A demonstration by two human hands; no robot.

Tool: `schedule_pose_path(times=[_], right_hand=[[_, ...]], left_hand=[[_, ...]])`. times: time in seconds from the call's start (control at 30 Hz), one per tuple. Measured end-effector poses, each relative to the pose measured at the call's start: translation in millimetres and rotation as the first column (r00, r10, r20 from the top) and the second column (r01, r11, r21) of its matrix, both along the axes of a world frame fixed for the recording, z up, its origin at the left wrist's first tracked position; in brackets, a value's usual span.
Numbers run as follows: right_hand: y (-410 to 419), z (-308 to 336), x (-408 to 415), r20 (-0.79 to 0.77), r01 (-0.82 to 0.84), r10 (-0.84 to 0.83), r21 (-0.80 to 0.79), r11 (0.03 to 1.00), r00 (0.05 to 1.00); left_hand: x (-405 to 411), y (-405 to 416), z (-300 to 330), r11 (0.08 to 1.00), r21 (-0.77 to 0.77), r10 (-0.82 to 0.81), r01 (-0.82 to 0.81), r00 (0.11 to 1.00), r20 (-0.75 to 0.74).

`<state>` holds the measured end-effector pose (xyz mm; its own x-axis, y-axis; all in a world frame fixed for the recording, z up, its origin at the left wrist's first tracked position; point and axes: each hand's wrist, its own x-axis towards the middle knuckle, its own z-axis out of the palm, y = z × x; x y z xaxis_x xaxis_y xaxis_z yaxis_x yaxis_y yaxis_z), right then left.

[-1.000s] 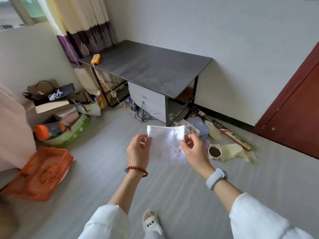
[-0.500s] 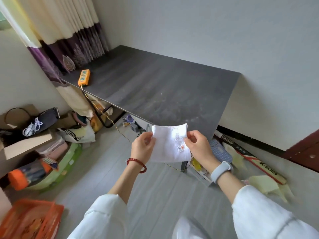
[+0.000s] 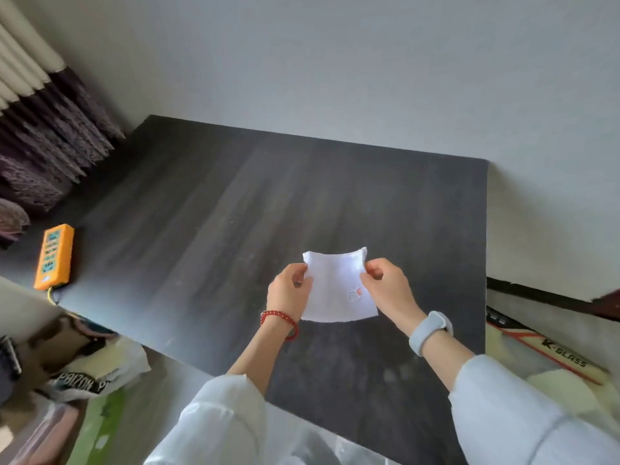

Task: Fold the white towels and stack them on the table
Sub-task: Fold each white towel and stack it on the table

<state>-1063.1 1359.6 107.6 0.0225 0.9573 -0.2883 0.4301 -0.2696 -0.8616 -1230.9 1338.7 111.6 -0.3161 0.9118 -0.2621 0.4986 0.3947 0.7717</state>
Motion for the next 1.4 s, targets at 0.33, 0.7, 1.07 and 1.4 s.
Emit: schedule_pose_path(times=[0.33, 0.7, 1.07, 1.4], right_hand=[[209.2, -34.9, -12.8, 0.112, 0.197, -0.194, -0.012, 0.980, 0.974], [360.1, -91.6, -31.4, 0.259, 0.238, -0.220, -0.040, 0.970, 0.941], [337.6, -122.3, -31.6, 0.816, -0.311, 0.278, -0.128, 0.942, 0.506], [270.5, -7.4, 14.4, 0.423, -0.019, -0.010, 0.064, 0.998, 0.906]], left_hand=[[-15.7, 245.6, -42.8, 0.977, -0.056, -0.202, 0.205, 0.978, 0.056], [-25.2, 408.1, -100.2, 0.954, -0.009, -0.298, 0.299, 0.946, -0.127], [-34.2, 395.4, -136.7, 0.756, -0.284, -0.608, 0.590, 0.472, -0.638], [7.8, 341.8, -27.8, 0.823, 0.002, -0.519, 0.569, 0.752, -0.407]])
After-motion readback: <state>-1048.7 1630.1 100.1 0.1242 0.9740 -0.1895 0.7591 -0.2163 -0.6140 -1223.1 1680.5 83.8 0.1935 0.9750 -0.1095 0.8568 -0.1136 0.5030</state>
